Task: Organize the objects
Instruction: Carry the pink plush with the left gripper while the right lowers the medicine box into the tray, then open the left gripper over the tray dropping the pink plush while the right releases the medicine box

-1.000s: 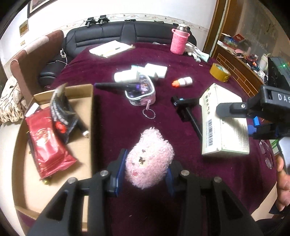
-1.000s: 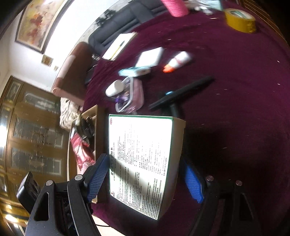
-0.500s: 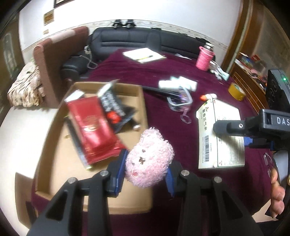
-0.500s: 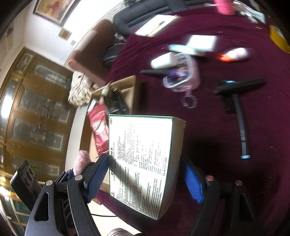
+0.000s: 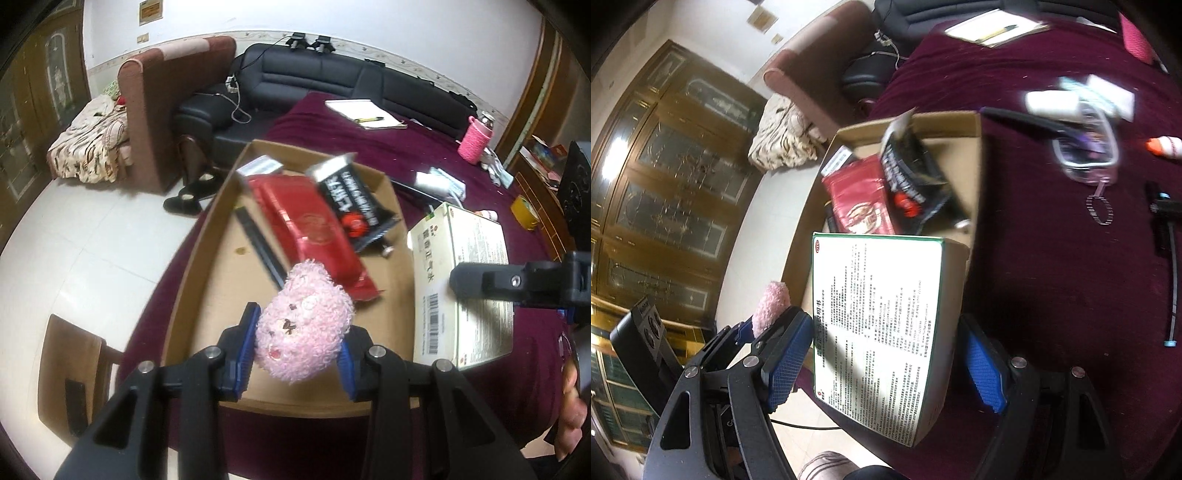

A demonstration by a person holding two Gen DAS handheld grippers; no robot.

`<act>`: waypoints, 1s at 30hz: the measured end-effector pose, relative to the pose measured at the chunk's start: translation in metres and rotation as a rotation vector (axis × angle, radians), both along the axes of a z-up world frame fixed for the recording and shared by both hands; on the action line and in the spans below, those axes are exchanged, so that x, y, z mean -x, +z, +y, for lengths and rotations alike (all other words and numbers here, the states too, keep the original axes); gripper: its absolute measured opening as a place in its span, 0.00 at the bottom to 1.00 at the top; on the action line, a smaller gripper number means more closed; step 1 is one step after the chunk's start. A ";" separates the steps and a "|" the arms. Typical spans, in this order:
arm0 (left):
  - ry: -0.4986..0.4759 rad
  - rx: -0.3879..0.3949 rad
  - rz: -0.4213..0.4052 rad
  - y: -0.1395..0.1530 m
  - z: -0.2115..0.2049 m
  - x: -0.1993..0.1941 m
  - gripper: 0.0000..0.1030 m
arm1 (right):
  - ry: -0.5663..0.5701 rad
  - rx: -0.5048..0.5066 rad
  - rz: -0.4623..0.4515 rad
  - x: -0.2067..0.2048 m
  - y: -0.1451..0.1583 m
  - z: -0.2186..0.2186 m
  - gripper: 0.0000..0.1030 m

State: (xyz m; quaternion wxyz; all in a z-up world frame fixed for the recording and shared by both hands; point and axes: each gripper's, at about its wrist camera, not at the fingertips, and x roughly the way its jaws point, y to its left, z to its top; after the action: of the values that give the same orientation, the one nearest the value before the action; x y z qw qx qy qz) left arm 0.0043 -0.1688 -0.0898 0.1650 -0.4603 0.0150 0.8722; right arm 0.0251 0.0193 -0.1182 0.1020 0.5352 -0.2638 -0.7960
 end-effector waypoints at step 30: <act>-0.038 0.032 -0.084 -0.043 -0.018 0.039 0.37 | 0.078 -0.017 -0.144 0.030 -0.052 -0.040 0.83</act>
State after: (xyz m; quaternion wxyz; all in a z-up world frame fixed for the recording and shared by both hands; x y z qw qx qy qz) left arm -0.0345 -0.1870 -0.1332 0.1745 -0.4989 0.0309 0.8484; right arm -0.0050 -0.0206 -0.1706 0.1091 0.6018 -0.2428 -0.7529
